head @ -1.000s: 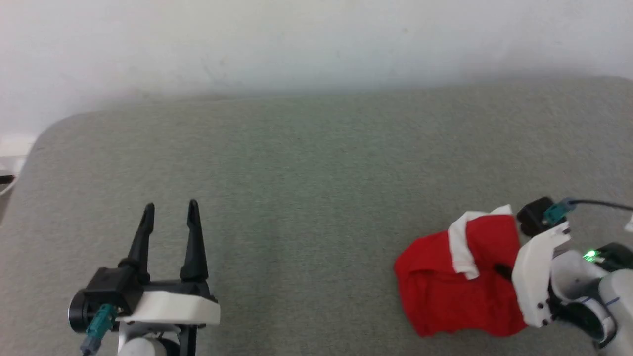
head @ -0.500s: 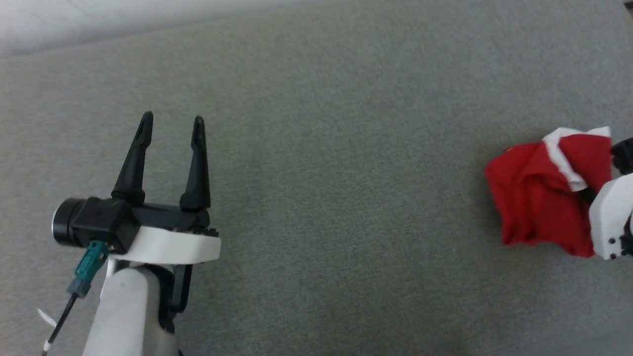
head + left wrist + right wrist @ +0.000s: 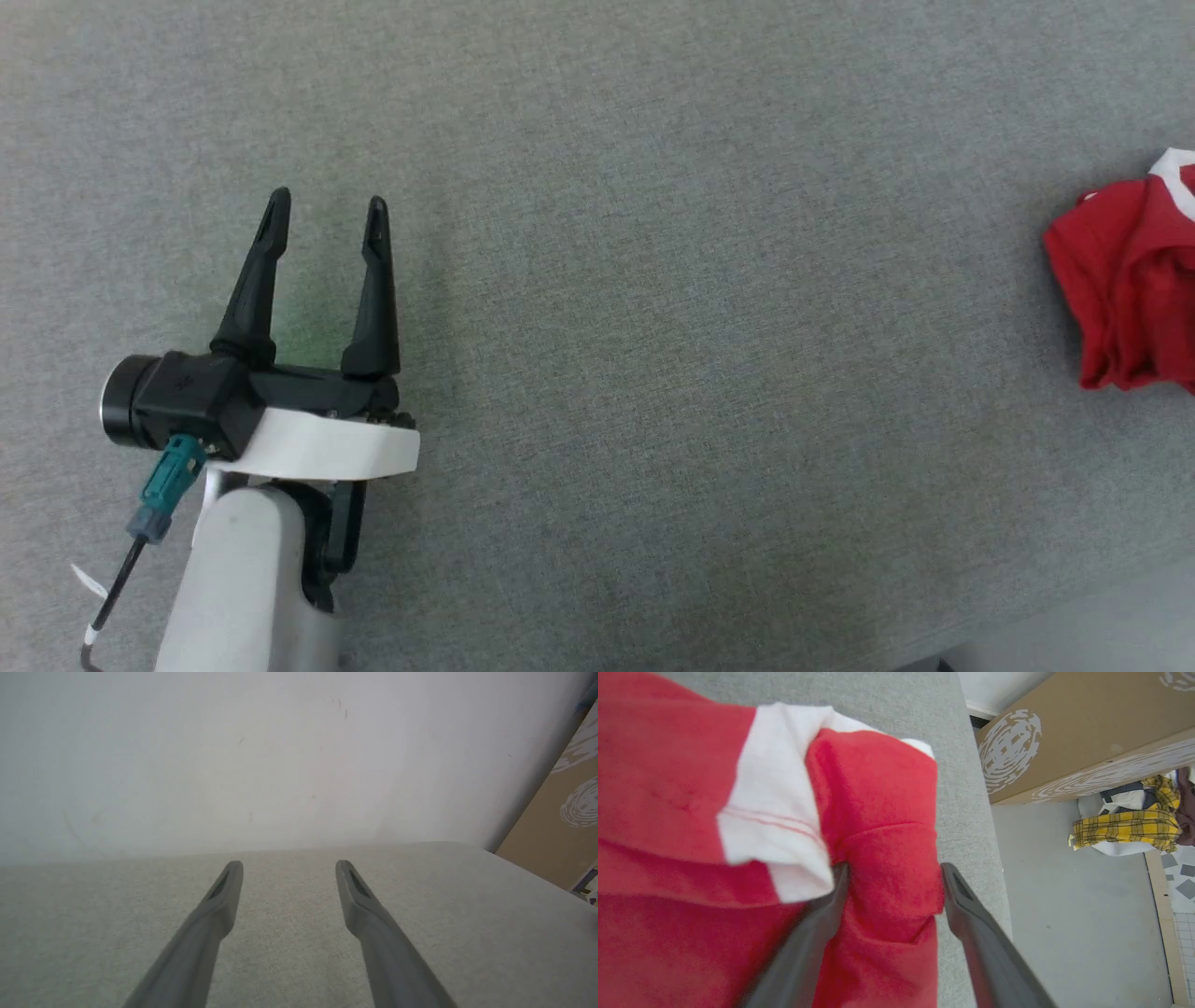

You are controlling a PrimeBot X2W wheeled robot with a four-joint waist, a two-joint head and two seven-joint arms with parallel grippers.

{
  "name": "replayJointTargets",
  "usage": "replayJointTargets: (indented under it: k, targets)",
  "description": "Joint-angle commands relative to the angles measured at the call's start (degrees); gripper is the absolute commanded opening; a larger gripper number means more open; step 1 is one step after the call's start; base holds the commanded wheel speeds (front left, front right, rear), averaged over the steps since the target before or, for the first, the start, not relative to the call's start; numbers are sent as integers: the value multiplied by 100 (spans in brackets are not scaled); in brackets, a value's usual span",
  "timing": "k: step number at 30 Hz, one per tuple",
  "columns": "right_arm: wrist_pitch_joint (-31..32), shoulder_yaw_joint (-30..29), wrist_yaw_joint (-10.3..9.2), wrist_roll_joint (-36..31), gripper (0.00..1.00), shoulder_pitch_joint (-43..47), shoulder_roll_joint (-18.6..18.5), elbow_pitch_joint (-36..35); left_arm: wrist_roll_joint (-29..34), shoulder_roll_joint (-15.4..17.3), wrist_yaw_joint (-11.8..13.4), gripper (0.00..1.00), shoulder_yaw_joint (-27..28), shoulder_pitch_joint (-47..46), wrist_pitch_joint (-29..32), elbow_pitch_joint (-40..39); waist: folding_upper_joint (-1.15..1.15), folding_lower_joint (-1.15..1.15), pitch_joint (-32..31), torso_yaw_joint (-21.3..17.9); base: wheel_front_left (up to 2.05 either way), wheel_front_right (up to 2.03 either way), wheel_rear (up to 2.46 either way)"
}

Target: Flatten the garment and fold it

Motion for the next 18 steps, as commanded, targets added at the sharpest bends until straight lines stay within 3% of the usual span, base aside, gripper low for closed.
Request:
replayJointTargets:
  k: [1, 10, 18]
  targets:
    - [-229, -119, -5, -162, 100, -114, 22, 90, -35, -21, 31, 100, 34, 13, -26, 12, 0, -1, -122, 55, 0, 0, 0]
    - [-1658, -1022, -5, -1266, 100, 296, 151, 216, -108, -178, 103, 100, 195, 422, -26, 198, 0, -1, -1043, 323, 0, 0, 0]
    - [-1916, -1264, -5, -1241, 100, 1588, 1073, -1073, -130, -303, 264, 100, 399, 958, -27, 314, 0, -1, -1776, 844, 0, 0, 0]
